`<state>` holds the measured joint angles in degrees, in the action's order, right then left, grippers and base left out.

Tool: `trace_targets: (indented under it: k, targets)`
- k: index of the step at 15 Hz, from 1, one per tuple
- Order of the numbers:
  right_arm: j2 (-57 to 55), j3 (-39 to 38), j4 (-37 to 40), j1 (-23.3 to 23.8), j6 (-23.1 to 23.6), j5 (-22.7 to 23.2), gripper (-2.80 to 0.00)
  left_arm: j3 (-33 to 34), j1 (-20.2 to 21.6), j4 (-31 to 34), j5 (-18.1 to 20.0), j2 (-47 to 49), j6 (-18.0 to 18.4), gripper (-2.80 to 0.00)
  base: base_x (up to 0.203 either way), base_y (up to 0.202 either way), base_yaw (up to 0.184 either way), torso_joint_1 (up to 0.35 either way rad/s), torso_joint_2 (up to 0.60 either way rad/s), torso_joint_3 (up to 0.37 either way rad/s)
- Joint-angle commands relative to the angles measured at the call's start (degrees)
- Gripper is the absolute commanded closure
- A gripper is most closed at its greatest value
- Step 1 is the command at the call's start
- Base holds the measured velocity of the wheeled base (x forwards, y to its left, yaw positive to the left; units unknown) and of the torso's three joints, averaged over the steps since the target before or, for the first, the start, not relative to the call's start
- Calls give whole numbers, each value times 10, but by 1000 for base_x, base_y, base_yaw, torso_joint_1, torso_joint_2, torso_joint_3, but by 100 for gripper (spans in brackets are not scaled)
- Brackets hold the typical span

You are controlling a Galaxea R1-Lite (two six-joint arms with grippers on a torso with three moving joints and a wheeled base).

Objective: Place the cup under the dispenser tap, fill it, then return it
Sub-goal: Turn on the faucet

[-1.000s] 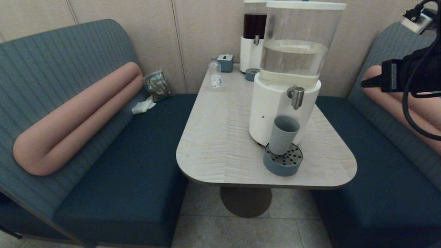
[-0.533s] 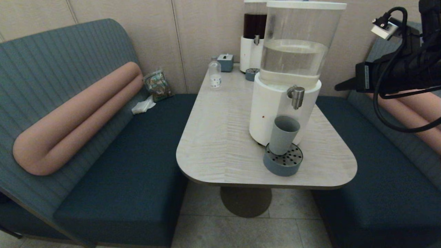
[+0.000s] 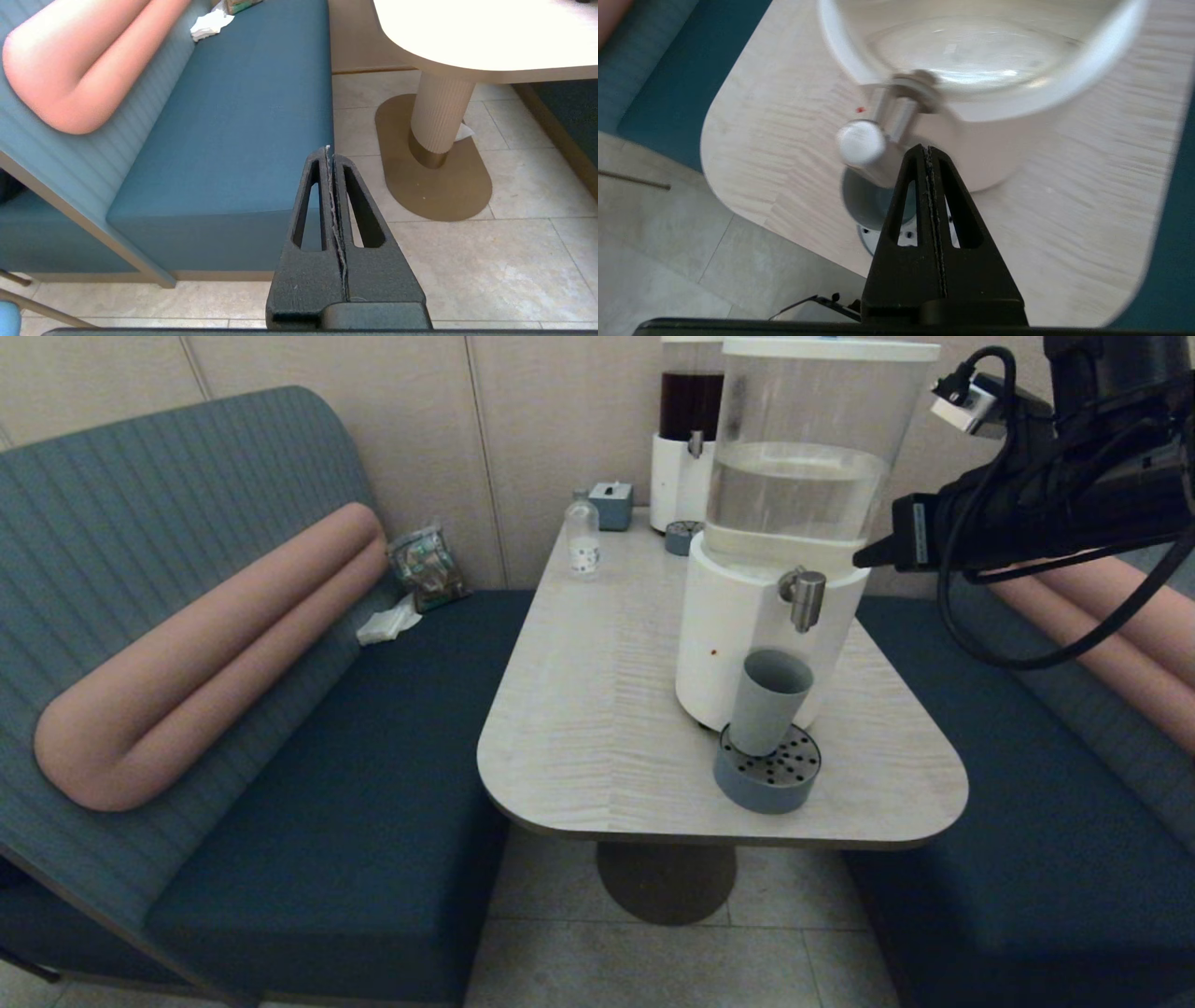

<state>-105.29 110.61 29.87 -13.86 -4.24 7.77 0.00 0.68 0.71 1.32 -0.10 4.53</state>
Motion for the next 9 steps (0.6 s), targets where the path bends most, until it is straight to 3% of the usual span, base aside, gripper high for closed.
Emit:
trace_targets:
  k: [1,9]
  targets:
    - [-18,6,1,-5,-1,0,0,0,0,0,0,1,0,0,0,0,0,0,0,0]
    - [-42,9,-37,-3,4,2,0,0,0,0,0,1,0,0,0,0,0,0,0,0]
